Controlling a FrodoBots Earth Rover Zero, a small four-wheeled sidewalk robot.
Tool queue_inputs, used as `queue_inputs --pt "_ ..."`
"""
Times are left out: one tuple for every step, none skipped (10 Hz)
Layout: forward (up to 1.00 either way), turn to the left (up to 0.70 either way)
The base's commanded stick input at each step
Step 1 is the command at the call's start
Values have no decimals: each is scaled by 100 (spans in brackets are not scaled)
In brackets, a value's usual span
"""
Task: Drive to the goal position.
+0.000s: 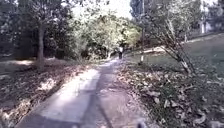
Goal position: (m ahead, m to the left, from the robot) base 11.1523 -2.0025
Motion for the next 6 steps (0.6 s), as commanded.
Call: queue_inputs --pt "50 0" --pt "50 0" --pt "50 0" --pt "50 0" --pt "50 0" --pt "50 0"
